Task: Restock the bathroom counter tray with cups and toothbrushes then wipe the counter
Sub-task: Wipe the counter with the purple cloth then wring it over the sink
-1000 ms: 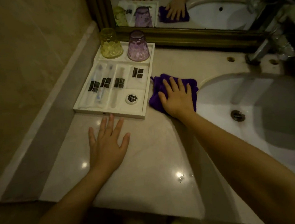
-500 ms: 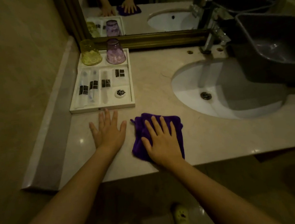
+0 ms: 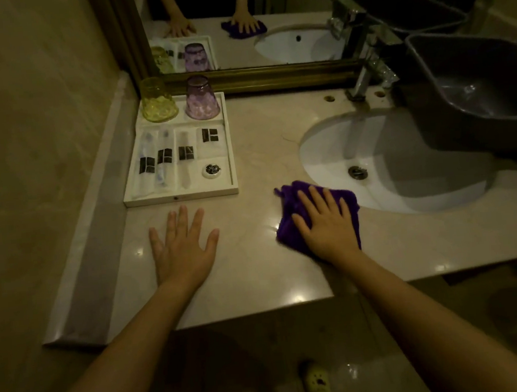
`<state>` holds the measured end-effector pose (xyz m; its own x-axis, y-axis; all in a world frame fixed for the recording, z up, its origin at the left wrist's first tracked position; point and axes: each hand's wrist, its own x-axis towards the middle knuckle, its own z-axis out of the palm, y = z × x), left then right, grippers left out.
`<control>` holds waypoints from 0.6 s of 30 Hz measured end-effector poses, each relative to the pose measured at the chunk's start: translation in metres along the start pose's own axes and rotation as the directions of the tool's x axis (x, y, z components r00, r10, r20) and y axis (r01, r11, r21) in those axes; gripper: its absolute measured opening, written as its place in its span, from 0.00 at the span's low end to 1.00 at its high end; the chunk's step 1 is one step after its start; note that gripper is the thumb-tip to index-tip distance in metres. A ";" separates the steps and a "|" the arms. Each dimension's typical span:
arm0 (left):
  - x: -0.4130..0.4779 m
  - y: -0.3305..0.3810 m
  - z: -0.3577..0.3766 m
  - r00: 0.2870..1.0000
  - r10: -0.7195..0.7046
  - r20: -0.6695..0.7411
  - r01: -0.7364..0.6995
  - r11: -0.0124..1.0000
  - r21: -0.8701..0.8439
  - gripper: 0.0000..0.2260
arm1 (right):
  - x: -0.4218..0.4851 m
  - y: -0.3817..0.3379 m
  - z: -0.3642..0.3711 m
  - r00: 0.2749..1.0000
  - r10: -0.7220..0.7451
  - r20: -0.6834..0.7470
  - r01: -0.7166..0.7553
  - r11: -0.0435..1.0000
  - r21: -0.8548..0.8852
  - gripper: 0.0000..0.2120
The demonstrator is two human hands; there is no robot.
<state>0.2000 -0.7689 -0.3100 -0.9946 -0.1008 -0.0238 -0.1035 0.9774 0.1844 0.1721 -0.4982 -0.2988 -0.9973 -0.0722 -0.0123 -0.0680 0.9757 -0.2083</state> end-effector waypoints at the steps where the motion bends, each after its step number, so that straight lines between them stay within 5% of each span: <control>1: 0.001 0.000 0.000 1.000 0.001 -0.002 -0.001 1.000 -0.003 0.28 | 0.011 -0.002 0.000 1.000 0.021 -0.006 -0.021 1.000 0.008 0.28; 5: 0.002 -0.002 0.004 1.000 0.004 -0.012 -0.004 1.000 0.002 0.28 | 0.032 -0.024 0.006 0.995 0.099 -0.020 -0.098 0.995 0.023 0.29; 11: 0.005 -0.005 0.009 0.999 0.008 -0.033 -0.007 1.000 0.017 0.29 | 0.004 -0.078 0.019 0.988 -0.156 0.019 0.154 0.987 0.055 0.28; 18: 0.007 -0.005 0.009 1.000 -0.004 0.011 0.004 1.000 0.020 0.30 | -0.081 -0.046 0.012 0.957 -0.276 0.087 0.275 0.961 0.024 0.29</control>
<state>0.1935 -0.7733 -0.3196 -0.9941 -0.1028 -0.0353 -0.1073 0.9805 0.1648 0.2566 -0.5402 -0.3002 -0.9335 -0.3564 -0.0396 -0.3389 0.9129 -0.2273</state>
